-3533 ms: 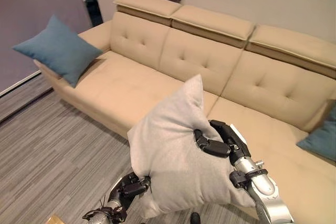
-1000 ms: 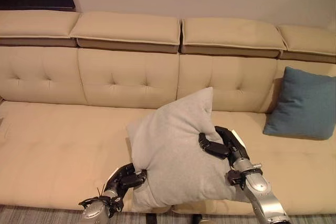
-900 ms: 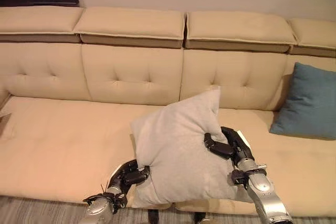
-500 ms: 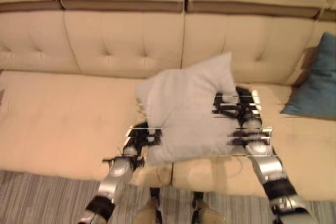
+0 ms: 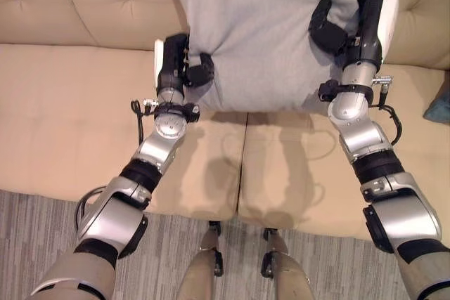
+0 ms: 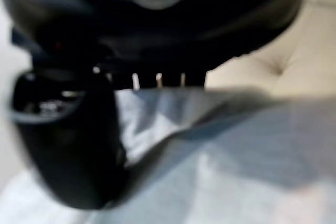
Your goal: Pick up all the scattered cushions and arrange them neatly on the sofa.
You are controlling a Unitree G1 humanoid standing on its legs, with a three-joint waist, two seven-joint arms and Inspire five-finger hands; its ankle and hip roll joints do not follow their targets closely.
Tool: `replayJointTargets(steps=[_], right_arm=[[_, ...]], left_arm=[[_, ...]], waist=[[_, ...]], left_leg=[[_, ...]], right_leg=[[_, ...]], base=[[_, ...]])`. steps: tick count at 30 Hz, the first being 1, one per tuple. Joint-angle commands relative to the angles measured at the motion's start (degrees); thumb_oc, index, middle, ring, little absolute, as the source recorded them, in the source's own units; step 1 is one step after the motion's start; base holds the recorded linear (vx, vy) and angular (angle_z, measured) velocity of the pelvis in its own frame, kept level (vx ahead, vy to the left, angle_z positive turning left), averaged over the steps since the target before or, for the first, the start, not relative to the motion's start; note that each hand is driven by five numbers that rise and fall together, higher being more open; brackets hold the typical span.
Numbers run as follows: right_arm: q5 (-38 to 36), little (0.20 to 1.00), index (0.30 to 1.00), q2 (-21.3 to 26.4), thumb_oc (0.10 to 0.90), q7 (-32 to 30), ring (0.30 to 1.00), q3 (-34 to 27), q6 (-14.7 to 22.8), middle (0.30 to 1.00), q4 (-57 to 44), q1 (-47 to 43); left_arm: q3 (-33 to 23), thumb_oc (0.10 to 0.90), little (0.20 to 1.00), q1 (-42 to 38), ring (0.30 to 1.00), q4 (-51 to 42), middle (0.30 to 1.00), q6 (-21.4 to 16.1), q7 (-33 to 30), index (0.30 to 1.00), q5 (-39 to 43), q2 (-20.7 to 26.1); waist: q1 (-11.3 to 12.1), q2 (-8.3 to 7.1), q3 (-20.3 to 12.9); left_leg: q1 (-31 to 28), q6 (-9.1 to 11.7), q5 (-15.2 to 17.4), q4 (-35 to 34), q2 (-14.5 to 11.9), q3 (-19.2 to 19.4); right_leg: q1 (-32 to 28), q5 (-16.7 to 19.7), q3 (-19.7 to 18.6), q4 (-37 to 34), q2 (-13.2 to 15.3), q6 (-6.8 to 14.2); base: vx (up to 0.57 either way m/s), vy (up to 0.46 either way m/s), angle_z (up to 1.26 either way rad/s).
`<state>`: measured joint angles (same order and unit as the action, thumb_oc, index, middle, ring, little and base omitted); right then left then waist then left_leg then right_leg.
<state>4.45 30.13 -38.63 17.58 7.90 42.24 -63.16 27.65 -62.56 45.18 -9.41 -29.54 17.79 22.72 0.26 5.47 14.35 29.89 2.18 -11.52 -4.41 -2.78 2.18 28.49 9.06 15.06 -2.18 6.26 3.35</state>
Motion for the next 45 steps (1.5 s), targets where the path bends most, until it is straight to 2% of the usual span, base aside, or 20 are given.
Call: replayJointTargets(steps=[1,2,6,9,11,14,18,25,28,32,33,36,39,40,41,45], right_arm=[[4.84,0.556,0.556,-0.98,0.571,-3.73,0.556,6.68,3.09,0.556,-0.69,-12.58],[3.65,0.9,0.9,-0.9,0.8,-3.14,0.9,8.06,2.34,0.9,2.36,-14.85],[-1.5,0.9,0.9,0.36,0.8,-0.67,0.9,10.56,0.16,0.9,9.66,-18.18],[-3.4,0.9,0.9,2.81,0.8,1.15,0.9,9.9,-0.74,0.9,11.21,-14.87],[-3.63,0.9,0.9,3.49,0.8,1.41,0.9,9.38,-0.66,0.9,10.96,-14.06],[-4.65,0.9,0.9,6.58,0.8,2.8,0.9,5.56,-0.27,0.9,9.01,-7.31],[-5.98,0.9,0.9,7.86,0.8,4.61,0.9,2.19,0.46,0.9,7.0,-2.1],[-7.97,0.9,0.9,7.19,0.8,8.35,0.9,-8.04,2.88,0.9,-1.36,14.24],[-10.0,0.9,0.9,6.12,0.8,11.87,0.9,-12.79,4.25,0.9,-4.58,24.3],[-14.67,0.9,0.9,1.36,0.8,21.13,0.9,-18.05,5.43,0.9,-8.22,42.32],[-14.63,0.9,0.9,0.94,0.8,22.39,0.9,-18.67,5.3,0.9,-8.46,44.98],[-14.11,0.9,0.9,-0.71,0.8,26.54,0.9,-19.84,4.83,0.9,-8.15,52.08],[-12.89,0.9,0.9,-2.96,0.8,29.41,0.9,-20.2,4.31,0.9,-6.37,57.58],[-12.22,0.9,0.9,-3.74,0.8,31.14,0.9,-19.95,3.89,0.9,-4.57,59.77],[-9.63,0.9,0.9,-4.95,0.8,32.99,0.9,-18.74,3.08,0.9,-0.95,63.12],[-6.34,0.9,0.9,-6.94,0.8,34.77,0.9,-16.33,2.24,0.9,4.69,65.79]], left_arm=[[3.07,0.8,0.9,-18.49,0.9,-1.1,0.9,-10.8,-2.76,0.9,-5.53,-1.16],[3.75,0.8,0.9,-20.28,0.9,0.48,0.9,-10.89,-2.62,0.9,-4.41,-0.82],[3.01,0.8,0.9,-20.18,0.9,-1.43,0.9,-12.62,-0.22,0.9,1.58,-1.19],[0.66,0.8,0.9,-11.63,0.9,-7.35,0.9,-13.12,2.88,0.9,5.02,-3.09],[0.27,0.8,0.9,-9.9,0.9,-8.49,0.9,-12.99,3.23,0.9,5.28,-3.11],[-3.47,0.8,0.9,-0.65,0.9,-11.66,0.9,-11.95,5.7,0.9,6.52,-1.26],[-4.67,0.8,0.9,3.43,0.9,-11.94,0.9,-11.13,7.34,0.9,5.68,2.1],[-12.02,0.8,0.9,14.4,0.9,-12.5,0.9,-9.97,9.71,0.9,3.68,8.21],[-16.78,0.8,0.9,24.85,0.9,-14.35,0.9,-9.48,12.45,0.9,3.0,9.0],[-21.31,0.8,0.9,45.79,0.9,-18.99,0.9,-7.86,19.91,0.9,1.46,4.78],[-21.88,0.8,0.9,48.88,0.9,-18.71,0.9,-7.45,21.29,0.9,1.25,4.24],[-23.62,0.8,0.9,56.89,0.9,-16.84,0.9,-6.2,24.52,0.9,-1.27,3.55],[-25.07,0.8,0.9,63.07,0.9,-10.43,0.9,-4.63,26.88,0.9,-4.31,2.04],[-25.7,0.8,0.9,65.74,0.9,-5.5,0.9,-3.78,27.85,0.9,-6.29,1.22],[-26.71,0.8,0.9,68.52,0.9,3.75,0.9,-2.58,28.49,0.9,-10.55,-0.37],[-27.79,0.8,0.9,70.09,0.9,13.75,0.9,-1.59,28.8,0.9,-14.88,-2.14]], waist=[[-0.26,-2.55,-2.79],[-0.31,-2.28,-2.44],[-0.3,-1.52,-1.48],[-0.05,-1.53,-1.59],[-0.03,-1.63,-1.69],[0.31,-2.19,-1.73],[0.3,-2.61,-1.89],[0.07,-2.79,-3.04],[0.0,-2.72,-3.86],[-0.1,-4.08,-4.93],[-0.13,-4.27,-5.1],[-0.17,-5.29,-6.46],[0.26,-6.06,-8.15],[0.43,-6.35,-9.45],[0.84,-6.97,-11.05],[1.43,-7.94,-11.88]], left_leg=[[1.13,2.88,3.31,-0.59,2.16,-1.36],[2.02,2.92,3.18,-0.59,2.21,-1.36],[4.31,3.0,2.73,-0.59,2.39,-1.44],[5.21,3.21,2.53,-0.59,2.73,-2.29],[5.25,3.31,2.48,-0.59,2.77,-2.39],[4.87,3.72,2.52,-0.59,2.83,-2.55],[4.13,3.89,2.61,-0.59,2.8,-2.84],[1.04,4.06,3.3,-0.59,2.75,-2.72],[-2.35,3.9,4.1,-0.59,2.44,-2.3],[-10.36,3.32,5.77,-0.59,1.91,-1.76],[-11.83,3.24,6.13,-0.59,1.85,-1.58],[-15.69,2.55,7.0,-0.59,2.0,-1.47],[-19.63,1.8,8.39,-0.59,2.06,-0.94],[-21.61,1.34,8.99,-0.59,2.08,-0.5],[-25.01,0.75,10.19,-0.59,2.27,0.17],[-28.44,-0.01,11.83,-0.16,2.73,0.01]], right_leg=[[5.92,-3.48,-5.24,5.55,1.8,5.05],[6.96,-3.32,-5.29,5.55,1.74,5.09],[9.39,-2.7,-5.45,5.56,1.73,5.1],[10.12,-2.98,-4.98,5.81,1.61,4.77],[10.05,-2.96,-4.84,5.77,1.55,4.76],[9.24,-2.99,-4.33,5.38,1.51,4.71],[8.21,-3.02,-4.08,5.09,1.55,4.7],[4.65,-3.66,-3.71,4.99,1.84,4.54],[1.35,-4.44,-3.5,5.62,2.22,4.28],[-8.61,-5.66,-2.09,4.42,2.24,4.33],[-10.41,-5.8,-1.81,3.83,2.17,4.42],[-15.21,-5.79,-1.42,1.77,1.78,4.8],[-19.07,-5.89,-1.34,0.3,1.58,5.31],[-20.93,-6.05,-1.44,-0.17,1.56,5.49],[-24.15,-6.54,-1.35,-0.53,1.62,5.68],[-27.12,-7.38,-1.92,-0.2,1.73,5.85]], base=[[-0.05,0.022,-0.12],[-0.04,0.017,-0.15],[-0.02,0.01,0.29],[-0.01,-0.031,0.29],[-0.02,-0.042,-0.28],[-0.03,-0.048,0.04],[-0.02,-0.039,0.17],[0.0,-0.013,-0.01],[0.06,0.011,0.05],[0.13,-0.014,0.09],[0.15,-0.003,0.16],[0.11,0.011,0.05],[0.1,0.067,-0.06],[0.17,0.147,-0.22],[0.17,0.154,-0.22],[0.07,0.096,-0.16]])
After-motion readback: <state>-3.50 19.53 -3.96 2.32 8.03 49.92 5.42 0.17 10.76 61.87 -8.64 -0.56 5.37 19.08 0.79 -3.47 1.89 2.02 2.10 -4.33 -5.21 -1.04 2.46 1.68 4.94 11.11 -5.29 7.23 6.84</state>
